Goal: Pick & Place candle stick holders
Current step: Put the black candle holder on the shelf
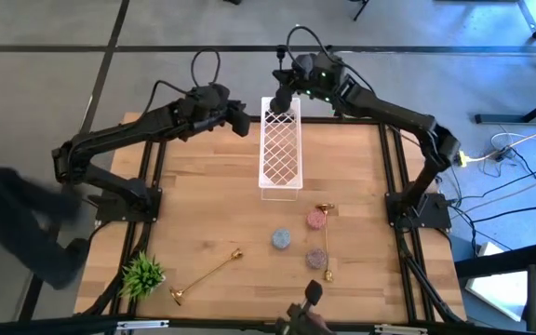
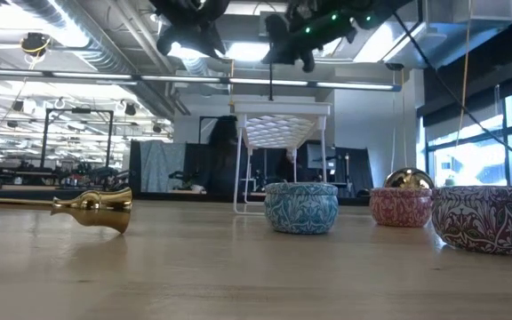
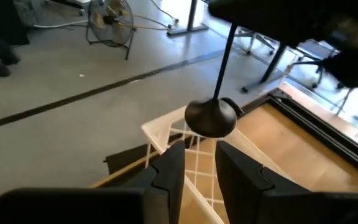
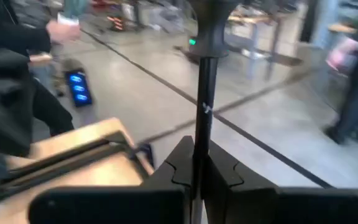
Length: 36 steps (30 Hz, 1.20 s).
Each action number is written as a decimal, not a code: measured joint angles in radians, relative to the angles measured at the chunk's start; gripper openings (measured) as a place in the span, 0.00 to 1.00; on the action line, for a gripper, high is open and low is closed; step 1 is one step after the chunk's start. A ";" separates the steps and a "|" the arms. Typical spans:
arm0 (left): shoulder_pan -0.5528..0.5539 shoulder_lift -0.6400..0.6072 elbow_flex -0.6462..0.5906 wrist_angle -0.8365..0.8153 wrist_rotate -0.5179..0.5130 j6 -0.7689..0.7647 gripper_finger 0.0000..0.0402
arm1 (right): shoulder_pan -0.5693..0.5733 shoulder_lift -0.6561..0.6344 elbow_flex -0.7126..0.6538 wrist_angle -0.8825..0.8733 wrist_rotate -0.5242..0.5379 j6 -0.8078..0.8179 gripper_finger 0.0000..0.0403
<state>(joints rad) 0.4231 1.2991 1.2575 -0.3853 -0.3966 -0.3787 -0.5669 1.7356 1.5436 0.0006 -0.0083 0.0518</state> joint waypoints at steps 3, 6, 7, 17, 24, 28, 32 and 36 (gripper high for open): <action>0.004 0.000 0.000 -0.001 0.002 0.028 0.20 | -0.008 0.023 0.000 0.008 0.011 0.040 0.03; 0.015 0.000 0.000 -0.001 0.004 0.059 0.19 | -0.010 0.041 0.002 0.015 0.052 0.043 0.03; 0.021 0.000 0.000 -0.003 0.005 0.060 0.19 | -0.010 0.048 0.002 0.011 0.067 0.043 0.03; 0.077 0.000 0.000 -0.009 0.058 0.068 0.19 | -0.006 0.052 0.001 0.051 0.138 0.043 0.03; 0.078 0.001 -0.008 -0.034 0.086 0.068 0.18 | 0.027 0.041 -0.061 0.126 0.182 0.041 0.03; 0.079 0.001 -0.008 -0.037 0.095 0.071 0.18 | 0.047 0.018 -0.131 0.195 0.223 0.015 0.03; 0.079 0.001 -0.008 -0.037 0.101 0.086 0.18 | 0.047 0.012 -0.155 0.228 0.221 0.012 0.03; 0.079 0.001 -0.008 -0.037 0.101 0.087 0.17 | 0.033 0.011 -0.166 0.218 0.214 0.011 0.03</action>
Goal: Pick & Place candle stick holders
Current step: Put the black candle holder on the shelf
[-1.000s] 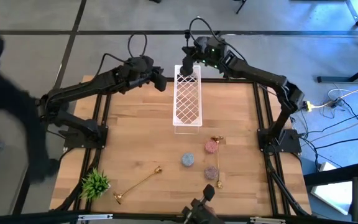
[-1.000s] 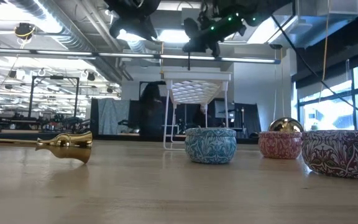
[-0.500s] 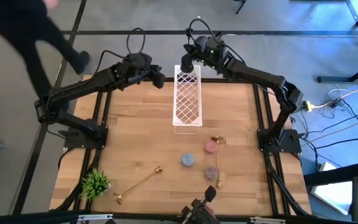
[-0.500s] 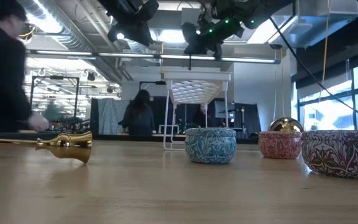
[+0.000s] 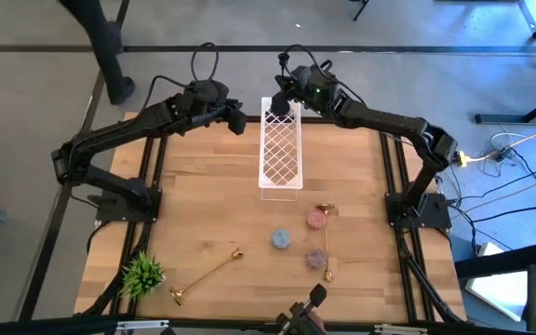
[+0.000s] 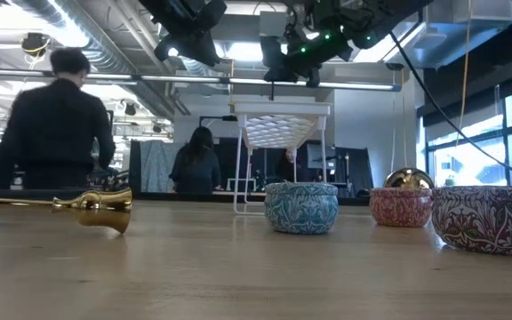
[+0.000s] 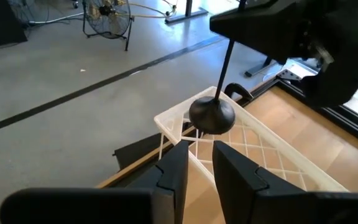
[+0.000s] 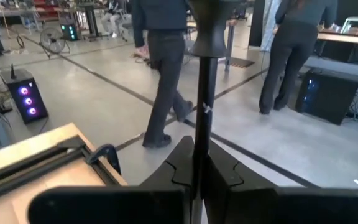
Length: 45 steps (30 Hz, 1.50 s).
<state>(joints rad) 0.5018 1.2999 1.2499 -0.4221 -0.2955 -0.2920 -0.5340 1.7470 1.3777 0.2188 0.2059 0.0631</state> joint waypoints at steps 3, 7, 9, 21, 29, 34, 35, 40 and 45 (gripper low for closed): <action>0.000 0.000 0.000 0.000 0.002 0.003 0.16 | -0.009 0.000 0.000 0.006 0.000 0.002 0.03; 0.000 0.000 0.000 0.000 0.005 0.004 0.16 | -0.010 0.000 0.000 0.002 0.000 0.008 0.03; 0.000 0.000 0.000 0.000 0.009 0.003 0.16 | -0.009 0.000 0.000 0.004 -0.001 0.008 0.03; 0.000 0.000 0.000 0.002 0.010 -0.009 0.16 | -0.009 0.000 -0.082 0.112 0.000 0.018 0.03; -0.001 0.000 0.000 0.003 0.010 -0.019 0.16 | -0.010 0.001 -0.089 0.123 0.001 0.004 0.03; -0.001 0.000 0.000 0.007 0.010 -0.020 0.16 | -0.010 0.001 -0.089 0.123 0.001 0.003 0.03; -0.001 0.000 0.000 0.007 0.010 -0.020 0.16 | -0.010 0.001 -0.089 0.123 0.001 0.003 0.03; -0.001 0.000 0.000 0.014 0.010 -0.020 0.16 | -0.010 0.001 -0.089 0.123 0.015 0.004 0.04; -0.001 0.000 0.000 0.019 0.010 -0.019 0.16 | -0.010 0.001 -0.089 0.123 0.019 0.004 0.04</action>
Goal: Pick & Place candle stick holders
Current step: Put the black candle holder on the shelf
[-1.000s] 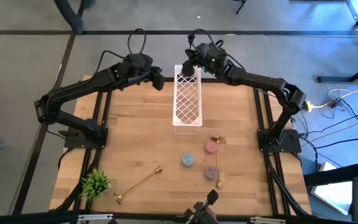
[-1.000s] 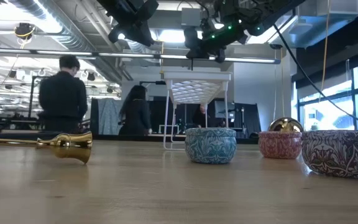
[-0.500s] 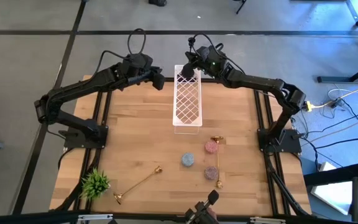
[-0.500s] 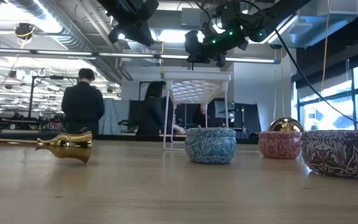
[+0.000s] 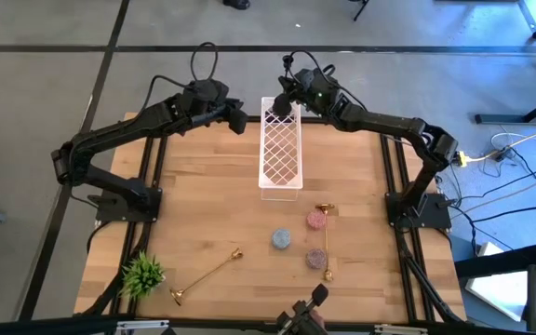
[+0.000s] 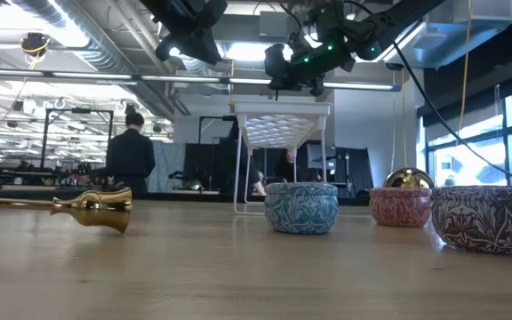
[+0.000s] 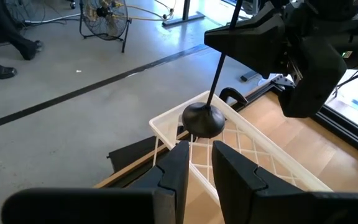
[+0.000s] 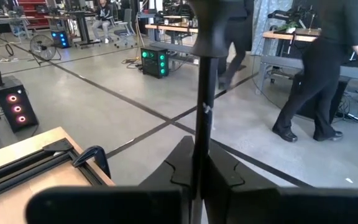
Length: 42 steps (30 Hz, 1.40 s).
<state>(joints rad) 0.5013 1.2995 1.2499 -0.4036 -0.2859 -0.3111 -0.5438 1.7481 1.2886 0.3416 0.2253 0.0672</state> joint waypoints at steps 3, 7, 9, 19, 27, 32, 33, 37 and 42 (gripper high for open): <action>0.000 0.000 0.000 0.000 0.013 0.000 0.16 | 0.000 0.000 0.000 -0.005 0.000 0.000 0.04; 0.000 0.000 0.000 0.000 0.019 0.000 0.16 | 0.000 0.000 0.000 -0.014 0.000 0.000 0.05; 0.000 0.000 0.000 0.000 0.019 0.000 0.16 | 0.000 0.000 0.000 -0.021 0.000 -0.001 0.05; 0.000 0.000 0.000 0.004 0.019 0.000 0.16 | 0.000 0.012 0.001 0.004 -0.024 -0.004 0.05; 0.000 0.000 0.000 0.004 0.019 -0.007 0.16 | 0.006 0.037 0.002 0.030 -0.022 -0.004 0.05; 0.000 0.000 0.000 0.004 0.019 -0.007 0.16 | 0.018 0.038 0.004 0.039 0.012 -0.055 0.05; 0.000 0.000 0.000 0.004 0.019 -0.006 0.16 | 0.018 0.039 0.009 0.032 0.013 -0.060 0.05; 0.000 0.000 0.000 0.004 0.019 -0.001 0.16 | 0.024 0.039 0.015 0.020 0.014 -0.068 0.05; 0.000 0.000 0.000 0.004 0.019 0.000 0.16 | 0.030 0.036 0.015 0.014 0.015 -0.092 0.07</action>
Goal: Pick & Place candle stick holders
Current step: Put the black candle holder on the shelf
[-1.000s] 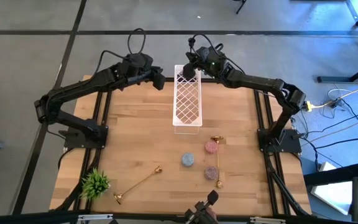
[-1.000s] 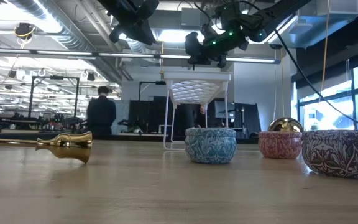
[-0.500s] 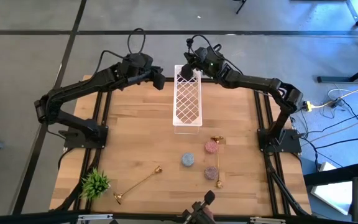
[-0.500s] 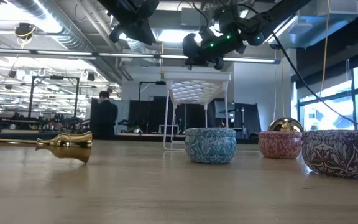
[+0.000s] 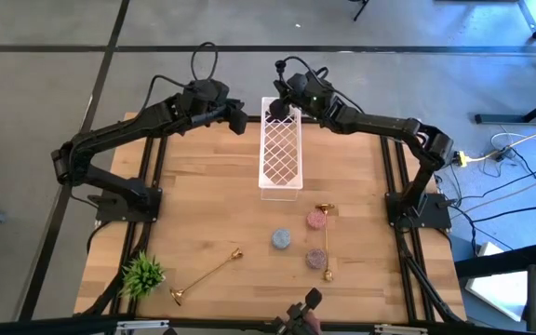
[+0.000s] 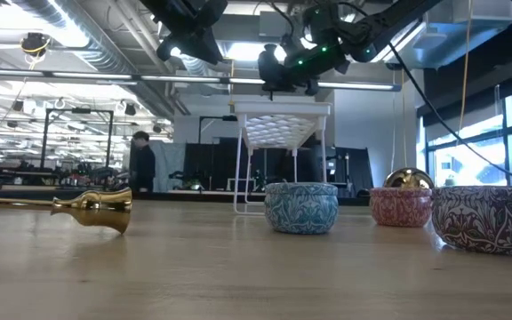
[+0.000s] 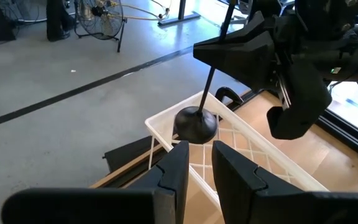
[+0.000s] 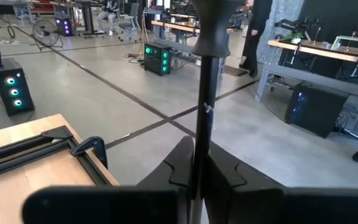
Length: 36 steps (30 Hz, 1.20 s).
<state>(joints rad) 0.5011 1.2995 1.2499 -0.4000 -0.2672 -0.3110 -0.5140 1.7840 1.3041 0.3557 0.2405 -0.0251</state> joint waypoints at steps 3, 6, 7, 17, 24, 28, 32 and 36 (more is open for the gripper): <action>0.000 0.000 0.000 0.000 0.000 0.000 0.16 | -0.001 0.000 0.000 -0.003 0.002 -0.002 0.08; 0.000 0.000 0.000 0.000 0.000 0.001 0.16 | -0.001 0.000 0.000 -0.003 0.003 -0.001 0.10; 0.000 0.000 0.000 0.000 0.000 0.001 0.16 | -0.001 0.000 0.000 -0.003 0.003 -0.001 0.11; 0.000 0.000 0.000 0.000 0.000 0.001 0.16 | -0.001 -0.001 0.000 0.003 0.003 0.007 0.22; 0.000 0.000 0.000 0.000 0.000 0.001 0.16 | 0.003 -0.002 0.000 0.003 0.022 0.017 0.34; 0.000 0.000 0.000 0.000 0.000 0.000 0.16 | 0.013 -0.013 0.000 -0.013 0.046 0.017 0.39; 0.000 0.000 0.000 0.000 0.000 0.001 0.16 | 0.021 -0.043 0.001 -0.059 0.078 0.017 0.43; 0.000 0.000 0.000 0.000 0.000 0.000 0.16 | 0.020 -0.073 0.001 -0.111 0.077 0.047 0.44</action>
<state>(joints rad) 0.5011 1.2995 1.2499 -0.4004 -0.2672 -0.3107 -0.4938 1.7115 1.3052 0.2451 0.3178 0.0218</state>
